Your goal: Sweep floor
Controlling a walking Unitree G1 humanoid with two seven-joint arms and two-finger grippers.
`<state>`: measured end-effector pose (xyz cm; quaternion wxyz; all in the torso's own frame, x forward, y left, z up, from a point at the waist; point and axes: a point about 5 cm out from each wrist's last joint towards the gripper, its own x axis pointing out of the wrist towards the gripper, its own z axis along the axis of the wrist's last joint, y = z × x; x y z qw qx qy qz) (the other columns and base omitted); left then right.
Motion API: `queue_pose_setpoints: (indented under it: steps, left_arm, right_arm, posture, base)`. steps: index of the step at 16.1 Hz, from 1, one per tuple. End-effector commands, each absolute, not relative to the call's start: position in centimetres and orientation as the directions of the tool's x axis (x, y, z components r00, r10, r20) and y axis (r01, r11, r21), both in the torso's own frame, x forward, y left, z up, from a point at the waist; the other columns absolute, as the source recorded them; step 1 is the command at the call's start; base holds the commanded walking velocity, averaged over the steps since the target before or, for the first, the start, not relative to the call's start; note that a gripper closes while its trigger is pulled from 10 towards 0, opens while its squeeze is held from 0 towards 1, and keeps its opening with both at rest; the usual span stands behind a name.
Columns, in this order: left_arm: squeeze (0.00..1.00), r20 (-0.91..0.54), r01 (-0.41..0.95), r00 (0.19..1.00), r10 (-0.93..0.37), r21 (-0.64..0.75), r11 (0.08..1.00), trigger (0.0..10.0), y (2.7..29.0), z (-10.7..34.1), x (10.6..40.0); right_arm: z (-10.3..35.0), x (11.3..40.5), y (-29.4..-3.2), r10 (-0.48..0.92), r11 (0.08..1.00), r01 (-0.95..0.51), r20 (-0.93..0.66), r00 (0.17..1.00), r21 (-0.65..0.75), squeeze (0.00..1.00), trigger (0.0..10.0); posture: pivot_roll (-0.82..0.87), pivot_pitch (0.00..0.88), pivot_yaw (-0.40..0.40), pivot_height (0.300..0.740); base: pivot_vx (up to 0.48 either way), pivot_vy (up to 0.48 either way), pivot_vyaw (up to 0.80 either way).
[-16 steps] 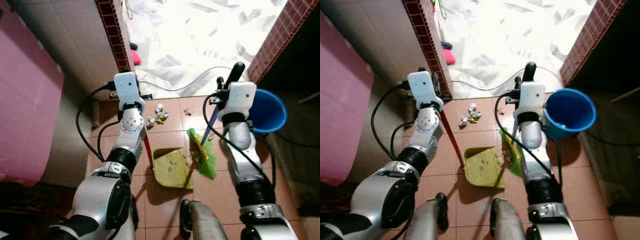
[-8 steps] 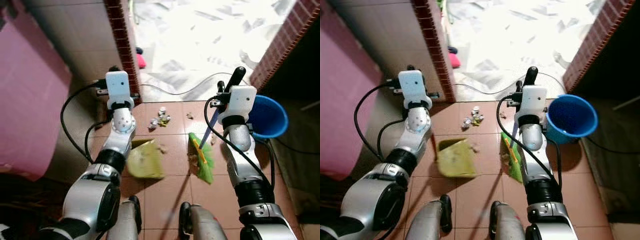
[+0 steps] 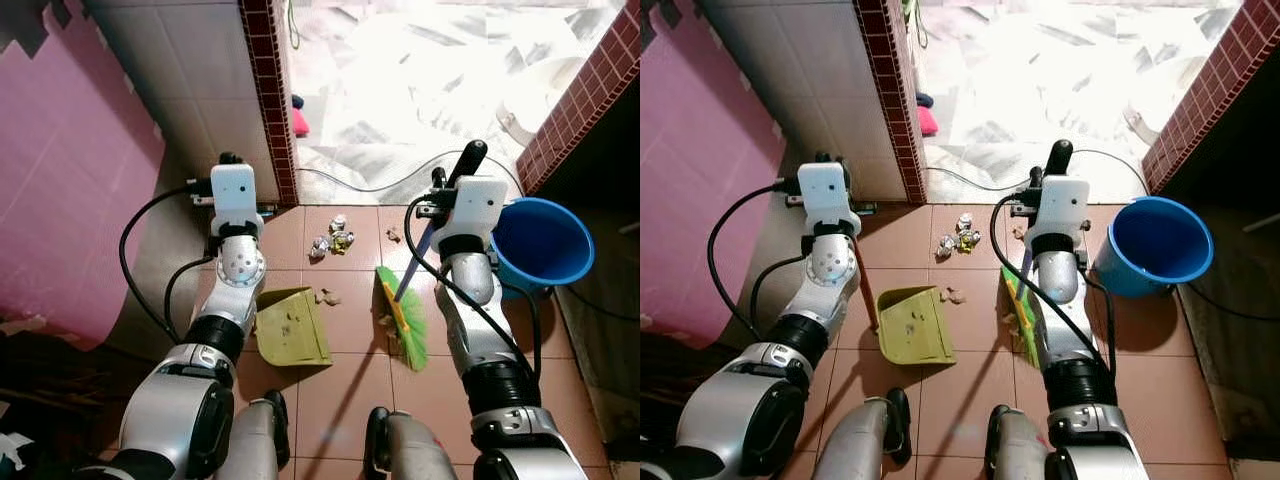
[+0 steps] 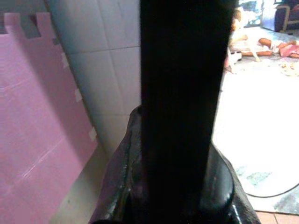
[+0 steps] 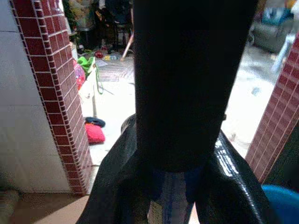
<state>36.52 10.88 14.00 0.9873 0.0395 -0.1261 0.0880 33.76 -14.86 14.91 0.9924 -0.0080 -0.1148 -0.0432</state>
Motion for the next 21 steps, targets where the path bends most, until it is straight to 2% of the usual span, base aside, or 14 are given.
queue_pose_setpoints:
  steps: [1,5,7,8,9,11,15,16,17,21]
  left_arm:
    - [0.0,0.161,-0.173,0.974,0.162,0.061,0.983,10.0,10.6,11.9,35.9]
    - [0.0,0.146,-0.139,0.98,0.136,0.011,0.99,10.0,9.5,12.1,36.0]
    - [0.0,0.146,-0.137,0.98,0.134,0.013,0.991,10.0,9.4,12.2,36.1]
    - [0.0,0.142,-0.136,0.981,0.133,0.008,0.991,10.0,9.4,12.2,36.1]
    - [0.0,0.143,-0.136,0.981,0.133,0.011,0.991,10.0,9.5,12.2,36.2]
    - [0.0,0.139,-0.136,0.981,0.134,0.006,0.991,10.0,9.6,12.2,36.2]
    - [0.0,0.124,-0.112,0.986,0.114,-0.02,0.993,10.0,9.7,12.4,36.5]
    - [0.0,0.102,-0.061,0.992,0.072,-0.106,0.992,10.0,9.6,12.5,36.7]
    - [0.0,0.103,-0.053,0.992,0.066,-0.12,0.991,10.0,9.7,12.6,36.7]
    - [0.0,0.095,-0.105,0.989,0.113,-0.088,0.991,10.0,10.6,12.4,36.8]
  right_arm:
    - [14.4,34.0,-14.2,-0.095,0.987,0.071,0.165,0.982,0.144,0.0,10.0]
    - [14.5,34.6,-13.9,-0.088,0.926,0.039,0.113,0.99,0.376,0.0,10.0]
    - [14.4,34.7,-13.5,-0.039,0.923,-0.003,0.102,0.994,0.385,0.0,10.0]
    - [14.2,34.7,-13.0,0.034,0.925,-0.063,0.084,0.996,0.375,0.0,10.0]
    - [13.9,34.7,-12.7,0.108,0.943,-0.122,0.064,0.992,0.311,0.0,10.0]
    - [14.4,34.8,-12.5,0.221,0.933,-0.234,0.077,0.972,0.275,0.0,10.0]
    - [18.5,35.6,-12.8,0.376,0.906,-0.402,0.181,0.909,0.134,0.0,10.0]
    - [20.8,36.0,-13.6,0.355,0.925,-0.378,0.263,0.897,0.04,0.0,10.0]
    - [21.7,36.2,-13.9,0.351,0.93,-0.369,0.291,0.89,0.005,0.0,10.0]
    - [24.5,36.1,-14.7,0.326,0.945,-0.295,0.413,0.85,-0.14,0.0,10.0]
  posture:
    - [-0.05,0.171,0.062,0.74]
    - [-0.05,0.164,0.061,0.74]
    - [-0.05,0.159,0.06,0.74]
    - [-0.05,0.156,0.059,0.74]
    - [-0.05,0.154,0.057,0.74]
    - [-0.05,0.147,0.054,0.74]
    - [-0.06,0.122,0.055,0.74]
    - [-0.06,0.12,0.055,0.74]
    - [-0.06,0.113,0.051,0.74]
    - [-0.07,0.094,0.039,0.74]
  base:
    - [0.0,0.0,0.0]
    - [0.0,0.0,0.0]
    - [0.0,0.0,0.0]
    - [0.0,0.0,0.0]
    - [0.0,0.0,0.0]
    - [0.0,0.0,0.0]
    - [0.0,0.0,0.0]
    - [0.0,0.0,0.0]
    - [0.0,0.0,0.0]
    - [0.0,0.0,0.0]
